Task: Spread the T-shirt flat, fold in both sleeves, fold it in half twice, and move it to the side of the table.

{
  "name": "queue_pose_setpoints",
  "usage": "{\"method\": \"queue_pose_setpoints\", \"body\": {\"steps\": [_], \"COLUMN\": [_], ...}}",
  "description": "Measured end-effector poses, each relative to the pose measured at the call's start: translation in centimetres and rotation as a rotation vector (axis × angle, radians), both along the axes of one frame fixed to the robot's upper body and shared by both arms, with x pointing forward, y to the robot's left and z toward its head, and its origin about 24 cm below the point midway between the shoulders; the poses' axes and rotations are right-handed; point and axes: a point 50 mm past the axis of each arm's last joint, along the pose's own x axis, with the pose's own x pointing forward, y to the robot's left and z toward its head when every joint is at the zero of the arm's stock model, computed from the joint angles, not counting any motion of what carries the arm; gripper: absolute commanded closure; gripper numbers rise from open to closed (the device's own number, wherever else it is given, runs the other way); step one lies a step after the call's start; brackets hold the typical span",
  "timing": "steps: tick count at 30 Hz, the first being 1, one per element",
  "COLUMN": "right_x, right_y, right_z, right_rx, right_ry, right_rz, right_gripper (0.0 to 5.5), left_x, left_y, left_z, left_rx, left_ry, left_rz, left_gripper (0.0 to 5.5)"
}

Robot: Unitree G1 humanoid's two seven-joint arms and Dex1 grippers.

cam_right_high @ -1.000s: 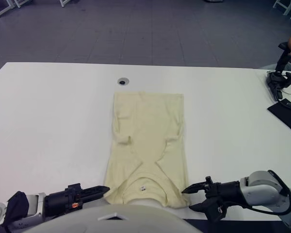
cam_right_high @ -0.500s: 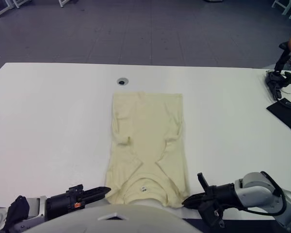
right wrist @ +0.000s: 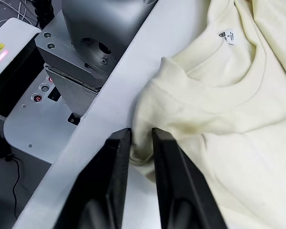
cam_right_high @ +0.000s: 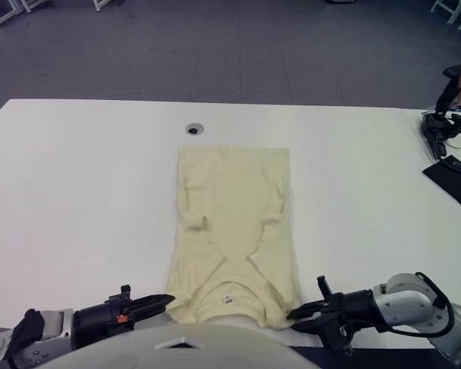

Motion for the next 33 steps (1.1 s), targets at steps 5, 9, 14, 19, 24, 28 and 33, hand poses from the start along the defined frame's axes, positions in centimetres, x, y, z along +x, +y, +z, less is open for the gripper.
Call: {"method": "queue_pose_setpoints", "body": {"steps": [5,9,14,19,24,28,33], "right_x": [0.2,0.2,0.4,0.7,1.1,1.5,1.7], "right_y": [-0.2,-0.3,-0.8,-1.3,-1.6,-1.3,-0.7], "right_z": [0.2,0.4,0.8,1.0,1.3,1.3,0.9], "right_rx": [-0.001,-0.005,-0.014,-0.023,-0.029,-0.022,0.009], "right_ry": [-0.019,-0.039,-0.072,-0.095,-0.121,-0.129,-0.131], "right_rz": [-0.002,-0.01,-0.043,-0.07,-0.075,-0.058,-0.052], "right_gripper": [3.23,2.62,1.75,0.97,0.31,0.3,0.99], "left_x": [0.0,0.1,0.1,0.2,0.2,0.2,0.2], "left_y": [-0.2,-0.3,-0.3,-0.4,-0.4,-0.4,-0.4], "left_z": [0.0,0.0,-0.1,-0.1,-0.1,-0.1,-0.2], "left_rx": [0.0,-0.005,-0.003,0.004,0.005,0.005,0.004], "left_ry": [0.007,0.011,0.021,0.03,0.037,0.039,0.04], "left_rz": [0.003,0.01,0.017,0.017,0.018,0.02,0.02], "left_gripper": [5.5,5.5,5.5,5.5,5.5,5.5,5.5]}}
